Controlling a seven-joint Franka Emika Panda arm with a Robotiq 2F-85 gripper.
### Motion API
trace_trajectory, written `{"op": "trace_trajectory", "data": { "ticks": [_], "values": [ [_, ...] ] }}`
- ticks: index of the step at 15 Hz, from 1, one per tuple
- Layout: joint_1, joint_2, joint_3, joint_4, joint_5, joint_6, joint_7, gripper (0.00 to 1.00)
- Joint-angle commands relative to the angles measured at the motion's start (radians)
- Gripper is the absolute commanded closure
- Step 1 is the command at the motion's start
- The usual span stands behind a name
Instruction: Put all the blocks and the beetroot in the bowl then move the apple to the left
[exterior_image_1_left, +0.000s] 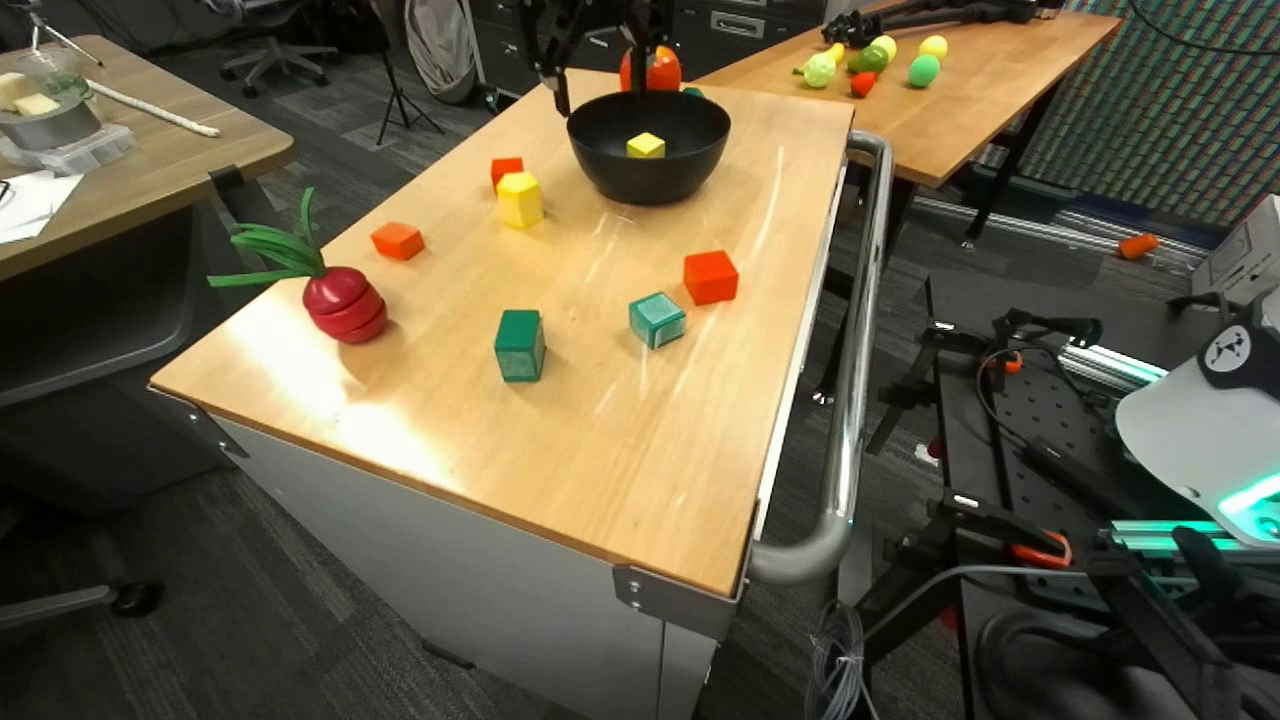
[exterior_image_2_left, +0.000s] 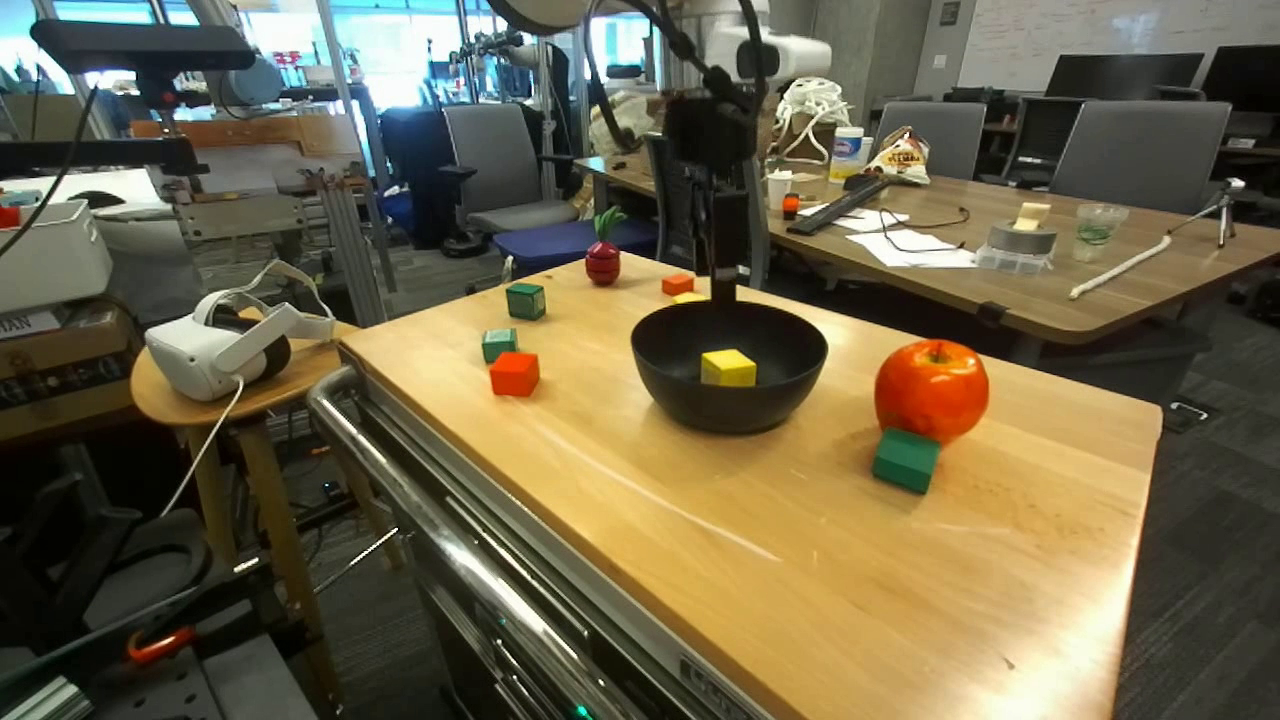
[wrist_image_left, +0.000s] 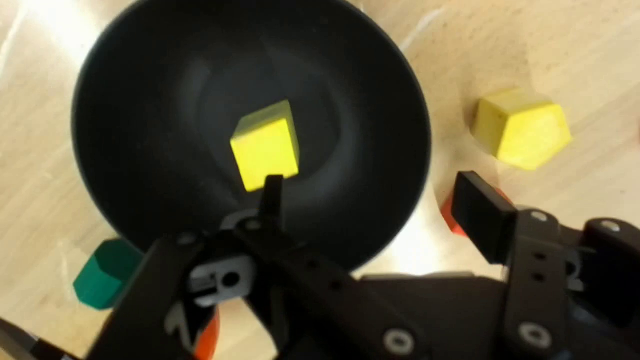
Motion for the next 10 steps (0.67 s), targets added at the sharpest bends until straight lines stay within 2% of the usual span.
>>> {"op": "trace_trajectory", "data": {
  "ticks": [1,2,4,6,7,10],
  "values": [
    [0.043,-0.155,0.023,-0.097,-0.092,0.114,0.045,0.00],
    [0.044,-0.154,0.044,-0.080,-0.071,0.143,0.012,0.00],
    [0.043,-0.103,0.087,-0.014,0.045,0.181,-0.092,0.00],
    [0.042,0.006,0.126,0.088,0.193,0.111,-0.214,0.00],
    [0.046,-0.094,0.105,-0.007,0.103,0.129,-0.118,0.00],
    [0.055,-0.011,0.118,0.046,0.164,0.127,-0.176,0.00]
  ]
}}
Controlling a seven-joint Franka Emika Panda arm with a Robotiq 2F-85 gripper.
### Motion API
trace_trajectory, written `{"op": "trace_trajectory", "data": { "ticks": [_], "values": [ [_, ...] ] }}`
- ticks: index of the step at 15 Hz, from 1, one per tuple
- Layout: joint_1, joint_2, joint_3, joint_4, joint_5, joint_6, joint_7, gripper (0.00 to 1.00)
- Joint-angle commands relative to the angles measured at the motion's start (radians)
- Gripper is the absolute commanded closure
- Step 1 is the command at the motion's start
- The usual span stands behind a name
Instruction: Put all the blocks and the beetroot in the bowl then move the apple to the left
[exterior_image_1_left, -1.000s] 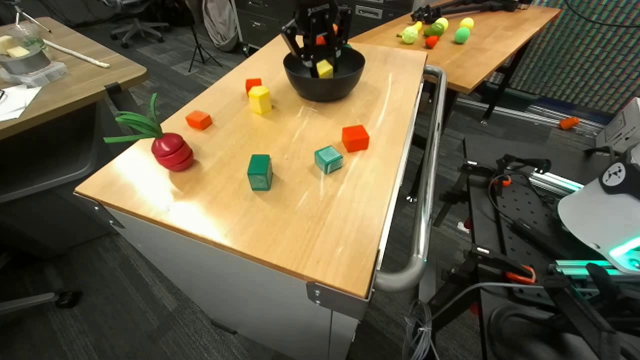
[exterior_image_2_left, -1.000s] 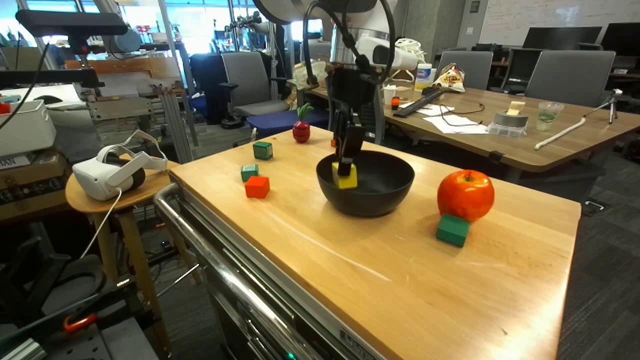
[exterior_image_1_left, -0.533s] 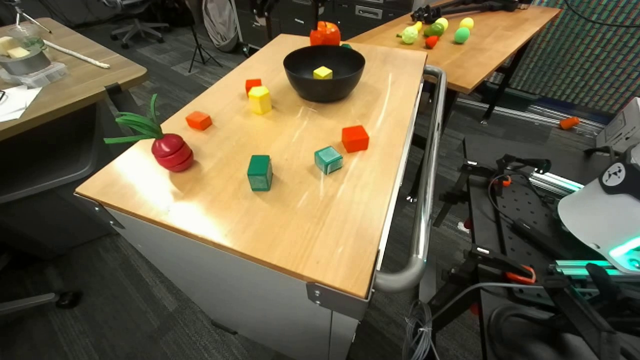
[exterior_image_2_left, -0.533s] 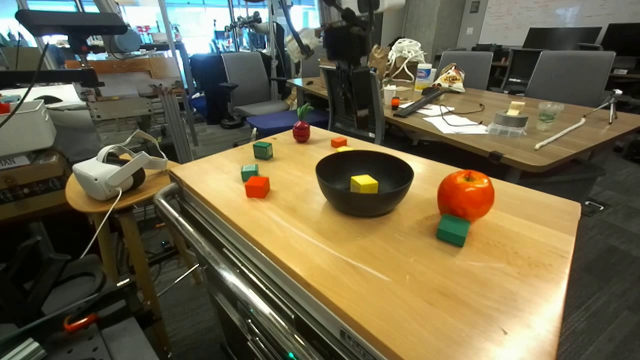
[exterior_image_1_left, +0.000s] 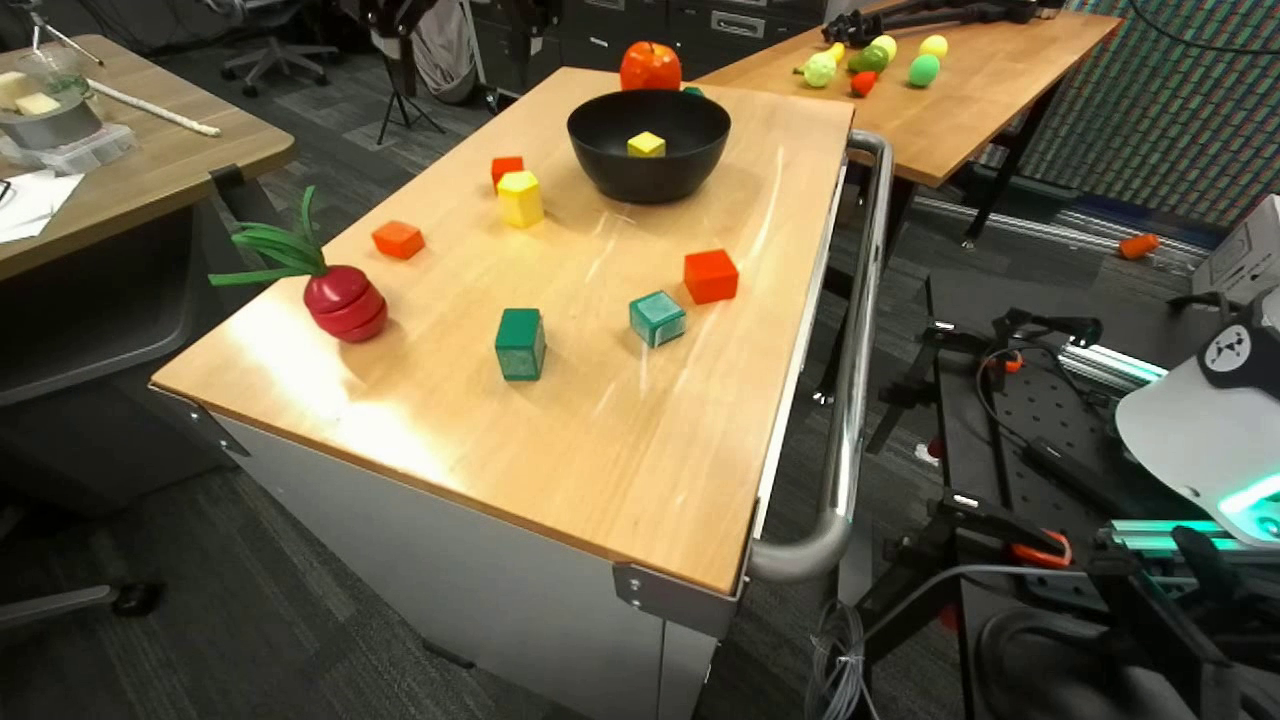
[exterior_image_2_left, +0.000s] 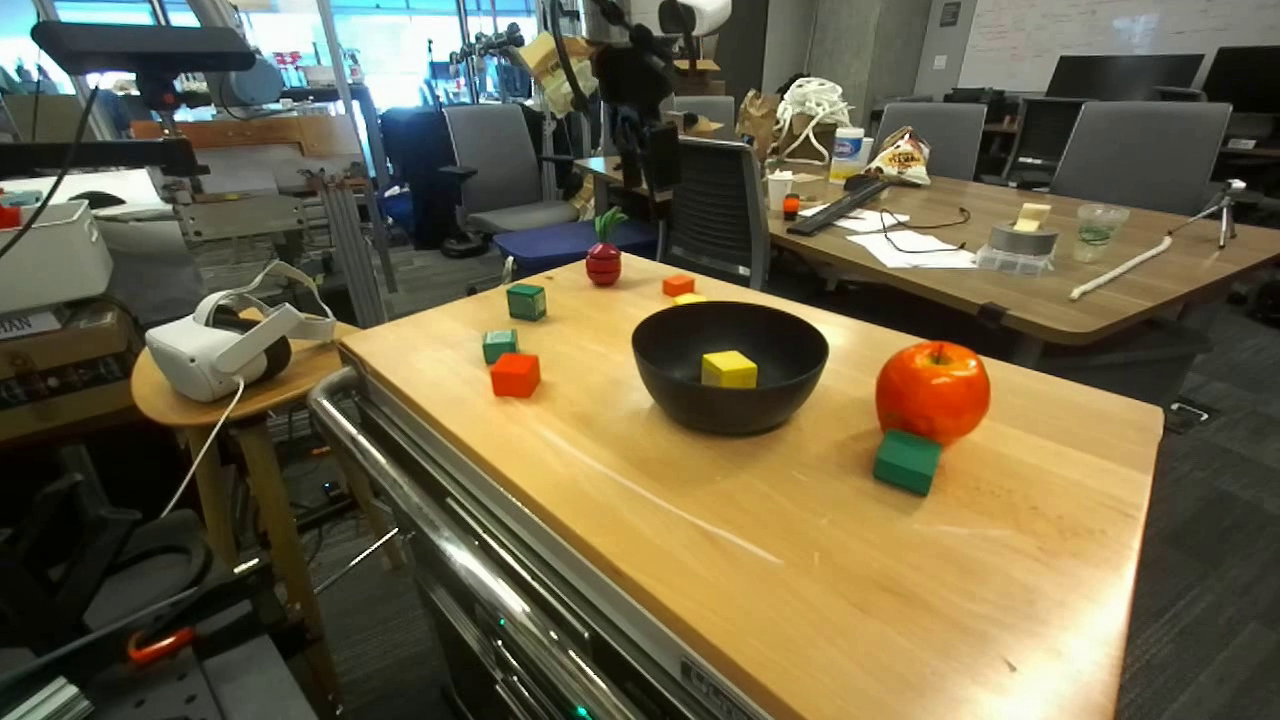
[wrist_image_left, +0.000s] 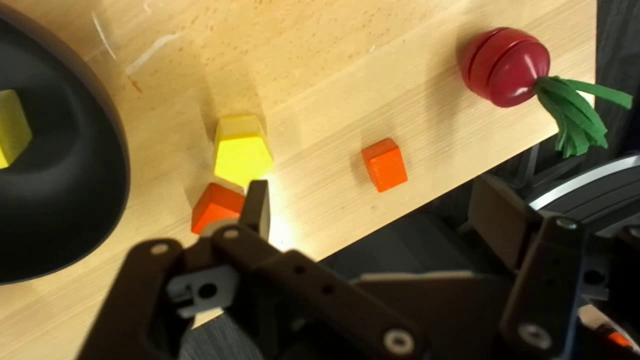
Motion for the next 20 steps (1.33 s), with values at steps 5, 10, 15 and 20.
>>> {"op": "trace_trajectory", "data": {
  "ticks": [5,10,15,20],
  "values": [
    [0.043,0.080,-0.060,0.062,-0.205,-0.051,0.121,0.00],
    [0.019,0.174,-0.060,0.167,-0.135,-0.146,0.096,0.00],
    [-0.015,0.268,-0.069,0.283,-0.030,-0.268,0.090,0.00],
    [-0.035,0.336,-0.077,0.352,0.033,-0.337,0.098,0.13]
  ]
}}
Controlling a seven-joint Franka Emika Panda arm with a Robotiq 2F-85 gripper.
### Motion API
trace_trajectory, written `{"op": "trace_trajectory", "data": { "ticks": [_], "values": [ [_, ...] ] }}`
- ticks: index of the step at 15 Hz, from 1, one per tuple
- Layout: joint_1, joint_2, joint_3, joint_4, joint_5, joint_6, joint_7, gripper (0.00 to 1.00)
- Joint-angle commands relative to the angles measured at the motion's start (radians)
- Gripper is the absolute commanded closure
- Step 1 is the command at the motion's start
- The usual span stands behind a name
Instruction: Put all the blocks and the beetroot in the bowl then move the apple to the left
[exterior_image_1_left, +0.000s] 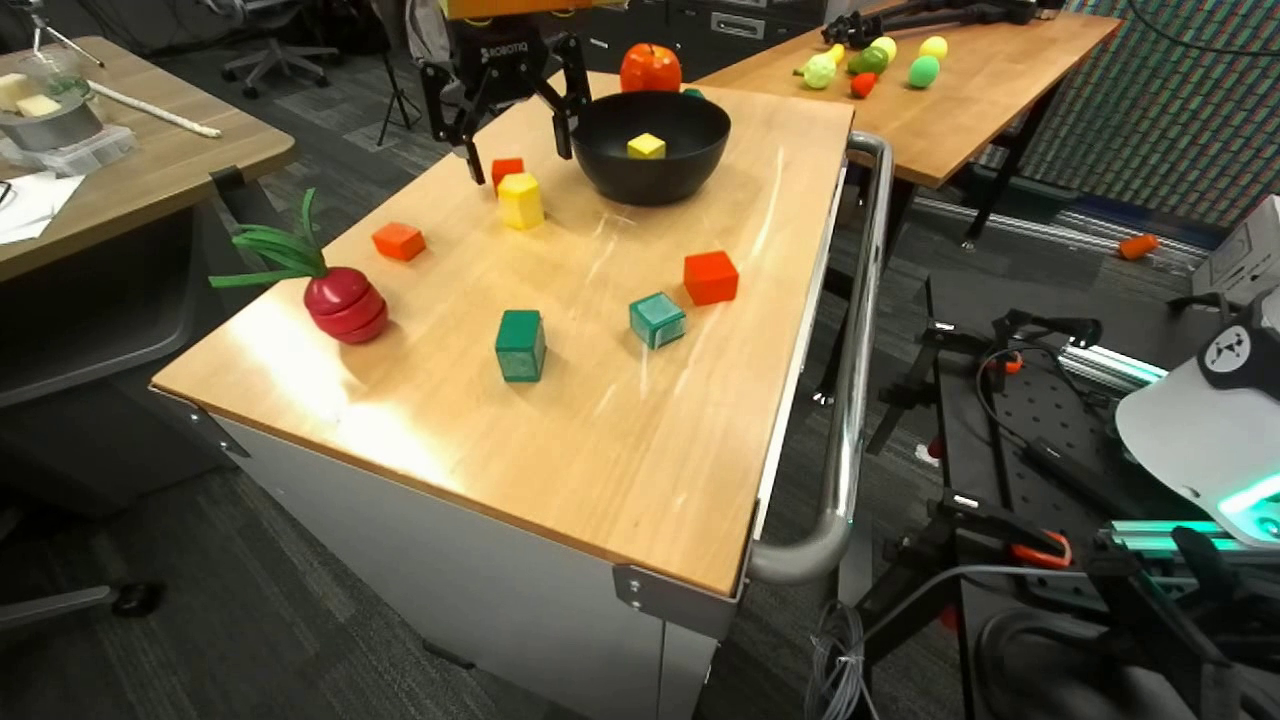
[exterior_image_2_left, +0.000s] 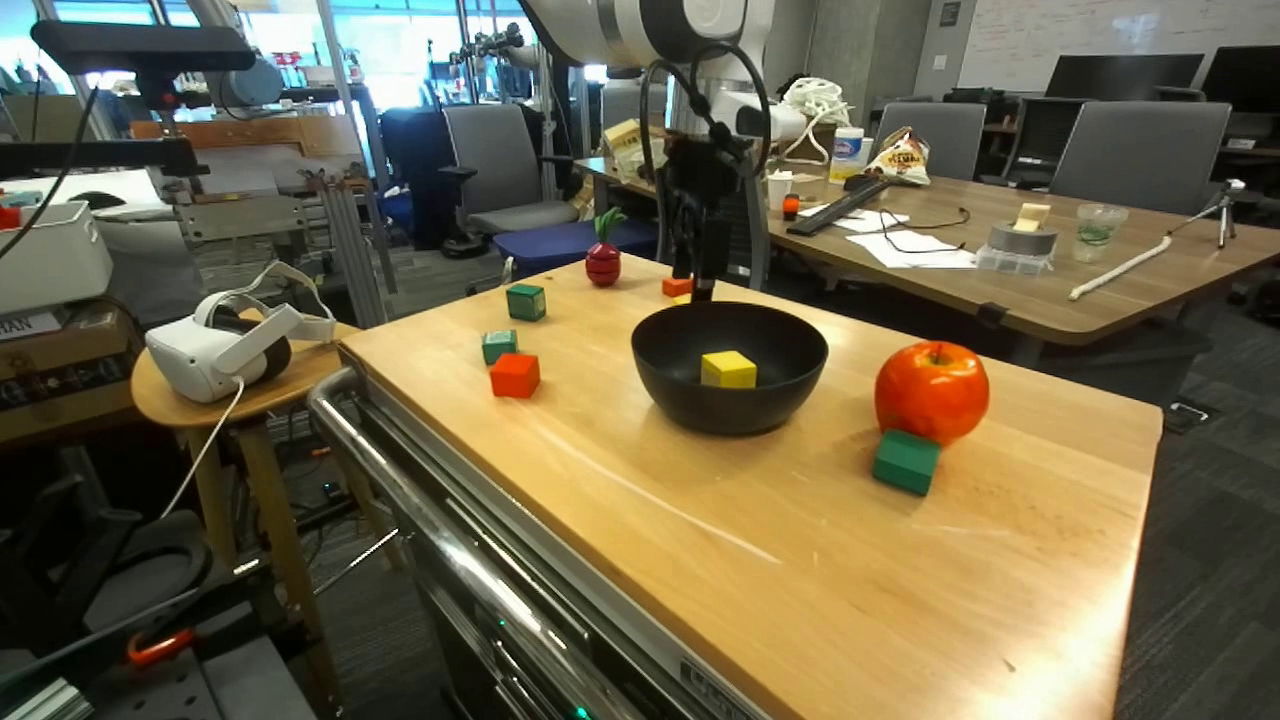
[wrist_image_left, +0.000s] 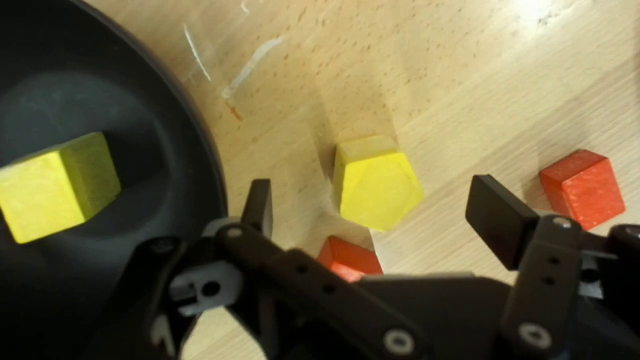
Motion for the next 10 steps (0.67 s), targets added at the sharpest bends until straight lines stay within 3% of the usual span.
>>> {"op": "trace_trajectory", "data": {
  "ticks": [1,8,10],
  "values": [
    [-0.004,0.060,-0.006,0.091,0.046,-0.060,0.010,0.23],
    [0.025,0.083,-0.028,0.104,0.011,-0.003,0.060,0.79],
    [0.038,0.021,-0.040,0.067,-0.026,-0.007,0.060,0.80]
  ]
}}
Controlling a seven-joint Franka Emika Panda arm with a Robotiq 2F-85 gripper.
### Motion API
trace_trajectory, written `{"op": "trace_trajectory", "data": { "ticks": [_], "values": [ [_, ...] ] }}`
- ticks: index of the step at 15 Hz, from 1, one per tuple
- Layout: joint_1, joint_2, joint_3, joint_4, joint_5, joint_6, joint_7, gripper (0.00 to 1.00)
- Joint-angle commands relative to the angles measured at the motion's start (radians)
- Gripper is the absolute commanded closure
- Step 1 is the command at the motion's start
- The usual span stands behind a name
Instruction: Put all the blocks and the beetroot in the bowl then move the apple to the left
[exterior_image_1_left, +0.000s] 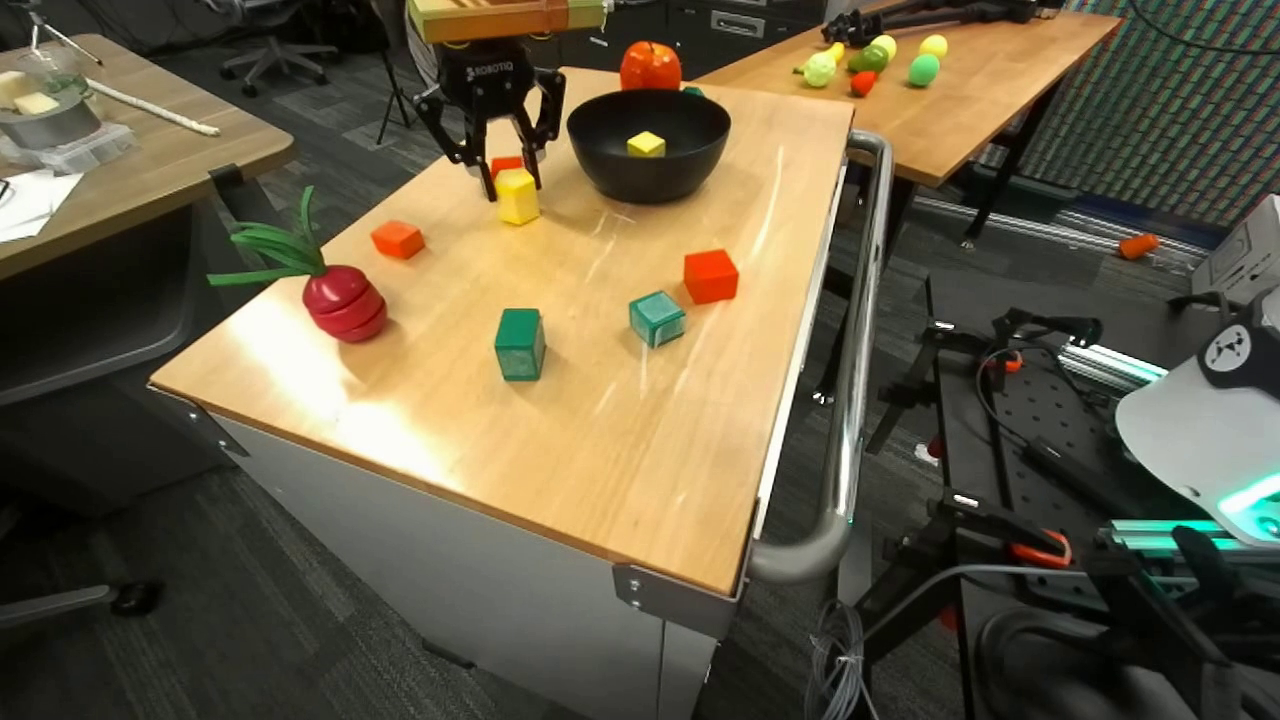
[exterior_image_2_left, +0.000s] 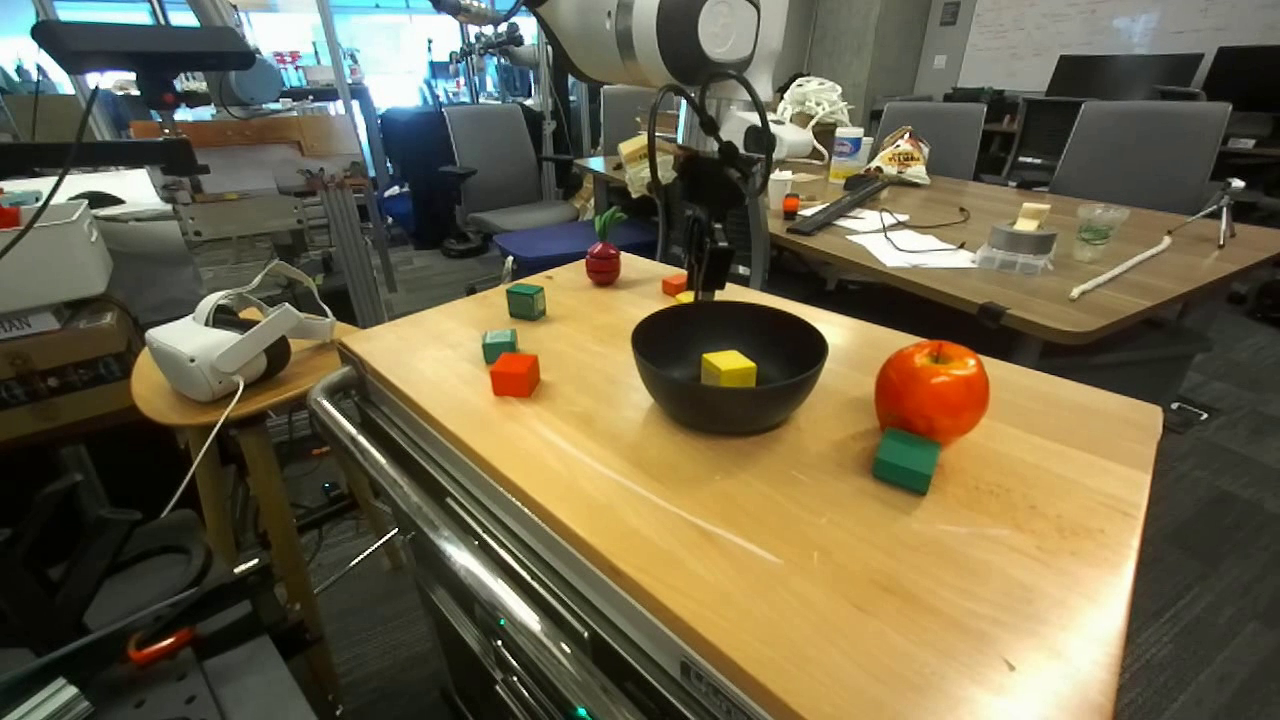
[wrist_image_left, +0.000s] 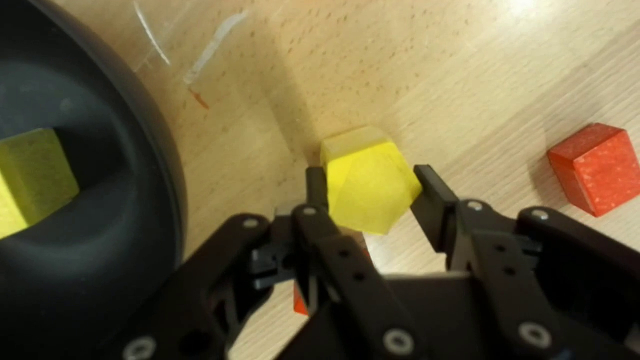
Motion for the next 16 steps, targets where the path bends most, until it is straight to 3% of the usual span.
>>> {"op": "trace_trajectory", "data": {
  "ticks": [1,6,9,12,16],
  "values": [
    [0.049,-0.122,-0.052,-0.065,-0.100,0.020,0.028,0.80],
    [0.034,-0.367,-0.088,-0.254,-0.184,0.153,0.114,0.80],
    [-0.015,-0.518,-0.092,-0.383,-0.154,0.110,0.130,0.80],
    [-0.068,-0.549,-0.080,-0.476,-0.066,0.065,0.081,0.80],
    [-0.109,-0.547,-0.082,-0.555,0.081,0.088,0.000,0.80]
  ]
}}
